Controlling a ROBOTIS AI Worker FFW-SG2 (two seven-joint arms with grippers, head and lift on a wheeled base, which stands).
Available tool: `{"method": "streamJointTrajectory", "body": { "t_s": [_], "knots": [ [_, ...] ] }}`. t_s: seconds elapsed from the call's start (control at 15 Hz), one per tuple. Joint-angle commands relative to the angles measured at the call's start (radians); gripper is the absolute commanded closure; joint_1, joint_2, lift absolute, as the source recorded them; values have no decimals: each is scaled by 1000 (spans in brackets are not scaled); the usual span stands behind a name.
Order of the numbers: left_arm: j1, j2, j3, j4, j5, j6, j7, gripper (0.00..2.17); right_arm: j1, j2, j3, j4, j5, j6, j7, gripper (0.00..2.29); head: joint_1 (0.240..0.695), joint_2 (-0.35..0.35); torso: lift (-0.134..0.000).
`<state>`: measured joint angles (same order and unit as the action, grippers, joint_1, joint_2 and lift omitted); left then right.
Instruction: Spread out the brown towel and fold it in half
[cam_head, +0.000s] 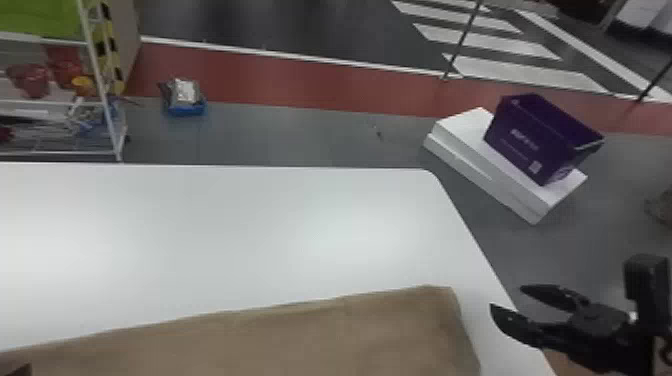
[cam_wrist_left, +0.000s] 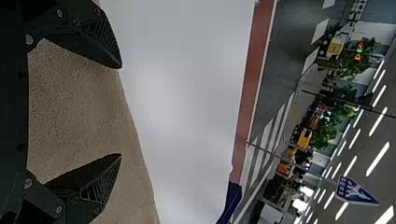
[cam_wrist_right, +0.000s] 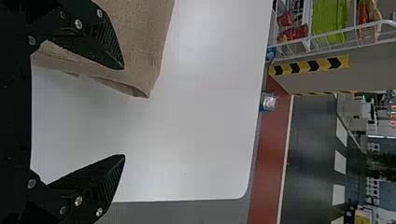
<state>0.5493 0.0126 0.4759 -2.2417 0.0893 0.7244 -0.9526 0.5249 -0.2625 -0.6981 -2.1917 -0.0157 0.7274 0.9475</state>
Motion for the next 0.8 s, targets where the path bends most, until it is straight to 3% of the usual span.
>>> {"method": "streamJointTrajectory", "body": {
  "t_s": [0.0,0.07,0.13,0.27,0.33,0.4,0.47,0.53,0.6,0.73],
  "knots": [
    [-5,-3,69,2,52,-44,6,245,15,32,-80,17,-99,-105,-3,49,695,-295,-124],
    [-12,-6,125,10,102,-78,15,245,24,32,-119,59,-184,-182,-1,49,695,-285,-124],
    [-25,-8,159,14,122,-78,15,245,26,32,-133,101,-224,-246,1,49,695,-261,-124],
    [-37,-8,221,40,161,-72,3,248,26,34,-135,147,-267,-292,16,100,695,-236,-124],
    [-35,-8,228,50,161,-72,-2,248,27,39,-129,156,-271,-308,20,316,695,-225,-124],
    [-31,-8,227,59,156,-75,-3,248,29,39,-115,165,-271,-329,25,660,695,-210,-124],
    [-26,-8,227,71,156,-78,-12,272,29,42,-89,165,-274,-326,28,1531,695,-197,-124],
    [-25,-9,227,79,156,-87,-20,350,24,43,-66,165,-271,-317,28,1959,695,-186,-124],
    [-17,-9,219,83,156,-87,-18,603,23,48,-27,158,-254,-317,28,2101,695,-174,-124],
    [8,1,188,80,136,-69,5,1514,20,63,55,125,-196,-265,25,2125,695,-129,-124]
  ]
}}
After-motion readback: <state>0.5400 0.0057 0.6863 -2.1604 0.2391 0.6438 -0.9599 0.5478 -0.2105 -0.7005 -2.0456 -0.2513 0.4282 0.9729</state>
